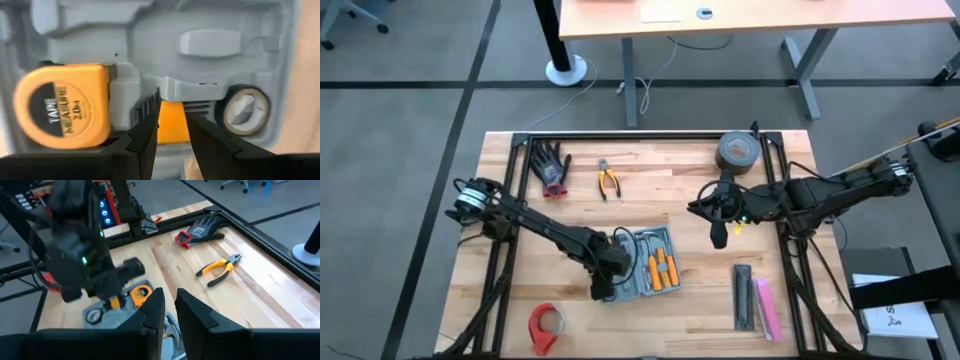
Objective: Prefit tool cases
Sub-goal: Put the hex keys into the gray tool box
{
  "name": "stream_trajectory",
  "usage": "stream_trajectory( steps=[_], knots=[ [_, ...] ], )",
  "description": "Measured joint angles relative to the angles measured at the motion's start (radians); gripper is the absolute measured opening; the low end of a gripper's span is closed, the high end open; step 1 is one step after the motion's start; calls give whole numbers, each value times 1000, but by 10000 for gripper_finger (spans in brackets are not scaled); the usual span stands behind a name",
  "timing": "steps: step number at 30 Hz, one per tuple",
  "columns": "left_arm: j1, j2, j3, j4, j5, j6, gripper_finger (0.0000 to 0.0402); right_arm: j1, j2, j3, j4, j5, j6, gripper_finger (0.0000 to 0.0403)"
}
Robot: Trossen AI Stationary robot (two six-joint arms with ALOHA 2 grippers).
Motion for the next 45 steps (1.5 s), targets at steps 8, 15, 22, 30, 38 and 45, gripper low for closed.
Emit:
stream_trajectory(
  steps=[8,15,22,30,38,45],
  knots=[
    [-2,-3,71,-74,-1,3,116,0,1,0,-3,0,0,32],
    [-3,9,-35,37,8,4,115,0,1,0,-3,0,0,32],
    [8,33,-139,218,108,-24,115,0,1,-1,-3,1,9,32],
    [15,-25,-77,39,2,-1,105,0,19,-2,-2,7,11,32],
    [33,-38,-53,-44,-42,23,98,0,36,-3,-2,7,20,32],
    [42,-40,-56,-52,-18,33,103,0,35,-3,-2,7,21,32]
  ],
)
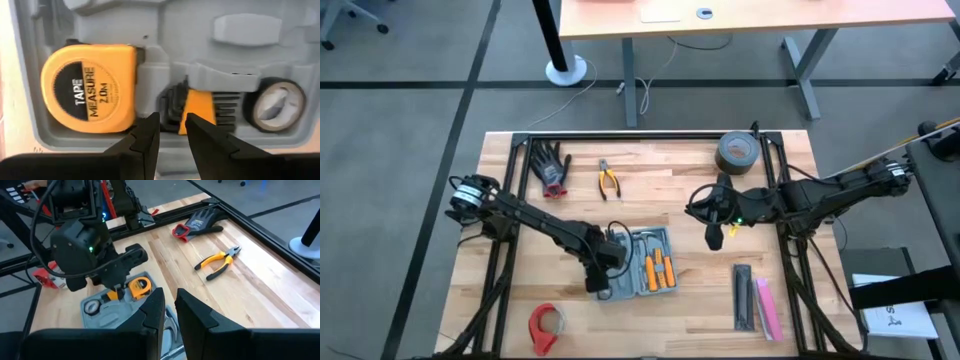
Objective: Prefit tool cases
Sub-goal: Put the hex keys into the gray tool box, then put the pliers into the gray tool box
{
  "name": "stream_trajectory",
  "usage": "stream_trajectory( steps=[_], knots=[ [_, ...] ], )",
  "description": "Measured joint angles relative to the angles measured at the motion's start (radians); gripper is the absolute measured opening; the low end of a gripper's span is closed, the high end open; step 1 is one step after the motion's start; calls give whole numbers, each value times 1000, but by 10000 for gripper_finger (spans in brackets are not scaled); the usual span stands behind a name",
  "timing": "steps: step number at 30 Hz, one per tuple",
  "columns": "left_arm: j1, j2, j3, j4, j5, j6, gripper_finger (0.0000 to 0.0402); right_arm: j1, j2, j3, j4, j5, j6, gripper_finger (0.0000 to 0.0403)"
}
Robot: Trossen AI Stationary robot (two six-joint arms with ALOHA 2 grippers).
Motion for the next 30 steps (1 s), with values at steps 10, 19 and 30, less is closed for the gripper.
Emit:
stream_trajectory(
  steps=[10,19,30],
  knots=[
    [59,-2,-64,52,-43,50,93,0,14,0,5,-1,-1,32],
    [109,-4,-70,63,-88,97,95,1,14,0,8,-1,-1,32],
    [130,-67,20,41,-62,157,102,2,14,-4,-6,0,10,32]
  ],
)
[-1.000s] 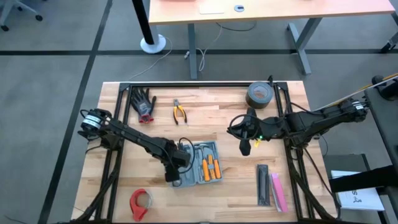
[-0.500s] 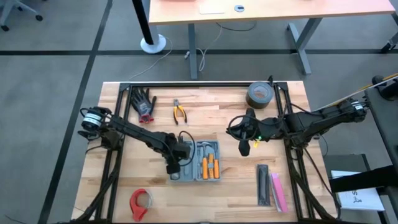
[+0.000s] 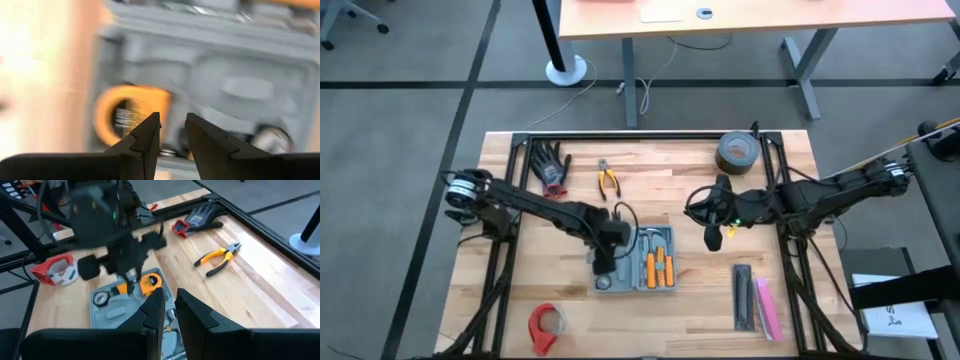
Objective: Prefit tool cases
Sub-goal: Put the pliers into the gray tool box
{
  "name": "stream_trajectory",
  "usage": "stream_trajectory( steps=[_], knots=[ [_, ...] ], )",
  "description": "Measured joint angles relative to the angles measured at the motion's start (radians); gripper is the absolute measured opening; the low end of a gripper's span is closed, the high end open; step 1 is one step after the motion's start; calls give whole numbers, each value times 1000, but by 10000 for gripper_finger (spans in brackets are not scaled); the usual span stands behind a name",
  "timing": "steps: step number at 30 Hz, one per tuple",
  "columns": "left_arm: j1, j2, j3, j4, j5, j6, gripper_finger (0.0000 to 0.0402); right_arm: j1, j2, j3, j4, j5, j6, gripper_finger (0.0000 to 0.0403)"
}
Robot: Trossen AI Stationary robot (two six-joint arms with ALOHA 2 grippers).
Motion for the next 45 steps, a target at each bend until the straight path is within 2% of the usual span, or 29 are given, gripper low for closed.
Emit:
stream_trajectory(
  steps=[4,7,13,22,27,30,34,36,40,45],
  knots=[
    [58,-39,18,-16,-113,6,93,0,0,-26,-1,2,32,32],
    [140,-55,16,-16,-195,5,85,0,8,-65,13,45,82,32],
    [309,-65,10,3,-294,-57,79,4,66,-164,124,53,183,32],
    [487,-65,10,37,-283,-132,104,13,190,-208,213,75,233,32],
    [538,-34,8,41,-181,-122,129,13,223,-207,237,107,230,32],
    [543,-14,7,45,-170,-115,151,10,233,-207,246,175,148,32],
    [546,12,7,68,-170,-154,184,-21,246,-206,259,318,-17,32],
    [548,23,7,73,-170,-202,199,-54,256,-206,268,327,-83,32],
    [567,48,7,80,-166,-306,222,-98,269,-210,263,305,-116,32],
    [586,81,7,93,-182,-371,227,-90,282,-214,266,279,-149,32]
  ],
)
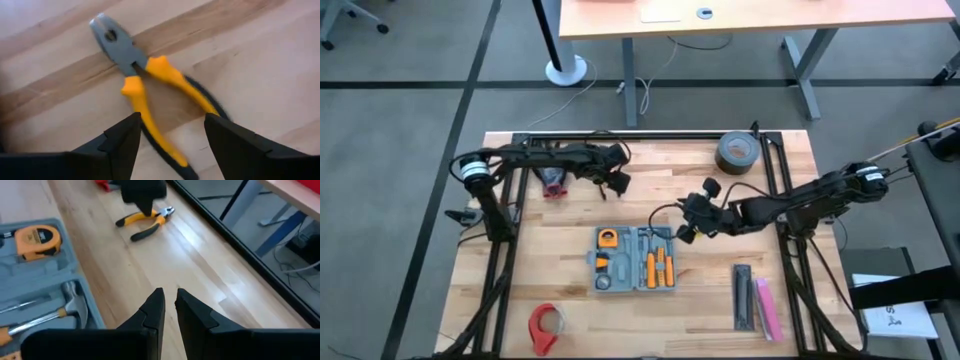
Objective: Prefit tool cases
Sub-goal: Put the pliers into the gray tool box
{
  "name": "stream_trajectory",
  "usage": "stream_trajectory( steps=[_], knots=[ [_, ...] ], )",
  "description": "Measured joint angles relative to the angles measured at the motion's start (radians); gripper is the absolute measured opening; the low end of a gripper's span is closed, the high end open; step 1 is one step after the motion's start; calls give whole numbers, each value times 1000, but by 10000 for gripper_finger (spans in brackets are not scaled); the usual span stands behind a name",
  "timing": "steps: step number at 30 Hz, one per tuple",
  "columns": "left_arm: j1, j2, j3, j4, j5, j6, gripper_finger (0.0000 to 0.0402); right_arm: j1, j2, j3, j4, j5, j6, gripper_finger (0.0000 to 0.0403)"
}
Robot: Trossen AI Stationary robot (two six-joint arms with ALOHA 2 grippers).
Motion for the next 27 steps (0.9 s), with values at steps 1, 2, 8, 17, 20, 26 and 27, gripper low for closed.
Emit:
stream_trajectory(
  steps=[1,2,8,17,20,26,27],
  knots=[
    [4,9,0,-4,0,-9,224,1,3,0,4,0,-5,32],
    [8,19,0,-3,-2,-22,221,3,3,0,1,-4,-6,32],
    [16,33,0,-2,23,-100,197,5,2,0,28,-161,-78,32],
    [19,35,0,8,-15,-183,174,7,-7,0,39,-232,-155,32],
    [24,35,0,7,-29,-190,175,7,-7,0,39,-258,-178,32],
    [39,35,-10,1,-36,-207,184,7,-7,0,43,-261,-192,32],
    [41,35,-13,0,-36,-207,186,7,-7,0,46,-261,-195,32]
  ],
)
